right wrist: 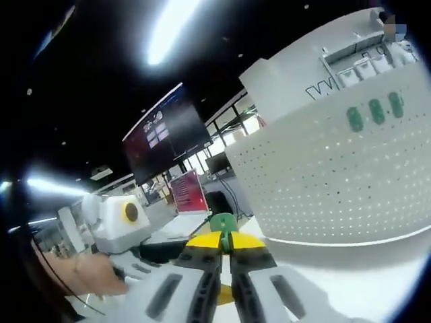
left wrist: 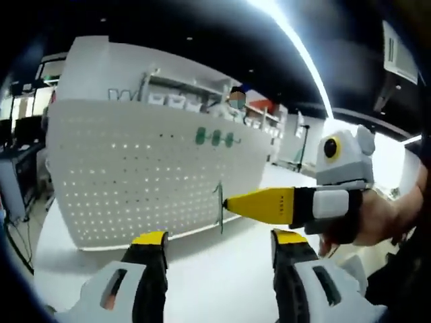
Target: Insert the hook assembly into the mounting plate slot until the hook locks in place.
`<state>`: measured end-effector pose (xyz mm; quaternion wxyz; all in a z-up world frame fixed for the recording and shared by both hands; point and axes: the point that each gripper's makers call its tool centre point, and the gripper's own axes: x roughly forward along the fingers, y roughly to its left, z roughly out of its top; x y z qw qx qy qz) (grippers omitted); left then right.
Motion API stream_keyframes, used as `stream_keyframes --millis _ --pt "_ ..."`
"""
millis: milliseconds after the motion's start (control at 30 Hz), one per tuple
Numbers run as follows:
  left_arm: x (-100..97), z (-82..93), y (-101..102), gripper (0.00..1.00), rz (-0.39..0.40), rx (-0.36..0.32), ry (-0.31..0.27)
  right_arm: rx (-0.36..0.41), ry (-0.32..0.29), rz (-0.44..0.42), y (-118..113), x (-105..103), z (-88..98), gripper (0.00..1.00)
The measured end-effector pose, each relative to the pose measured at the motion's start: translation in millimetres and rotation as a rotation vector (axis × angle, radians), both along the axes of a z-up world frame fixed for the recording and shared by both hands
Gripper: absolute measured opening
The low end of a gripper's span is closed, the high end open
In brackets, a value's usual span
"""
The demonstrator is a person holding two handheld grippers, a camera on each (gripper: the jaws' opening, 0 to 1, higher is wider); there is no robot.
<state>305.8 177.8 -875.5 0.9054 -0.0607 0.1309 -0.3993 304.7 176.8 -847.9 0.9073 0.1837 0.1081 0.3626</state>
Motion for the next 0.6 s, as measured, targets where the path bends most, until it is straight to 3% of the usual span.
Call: stream_keyframes --millis 67,300,400,600 --pt "-2.0 0.0 2.5 0.79 -0.015 0.000 -0.006 -0.009 0.017 0.009 0.9 -2.7 -4.3 0.00" --pt "-5.8 -1.9 4.0 0.91 -0.043 -0.013 -0.007 -0.058 -0.013 0.018 -2.8 1.8 -6.4 0.00" --pt "-10.0 7.4 0.2 0.92 -0.064 -0.117 0.022 -0.066 -0.017 0.010 -6.1 3.0 -7.1 0.00" --pt "-14.0 8.5 -2.6 1.00 -0.090 -0.125 0.015 -0.088 -0.042 -0.014 -15.5 11.5 -7.4 0.00"
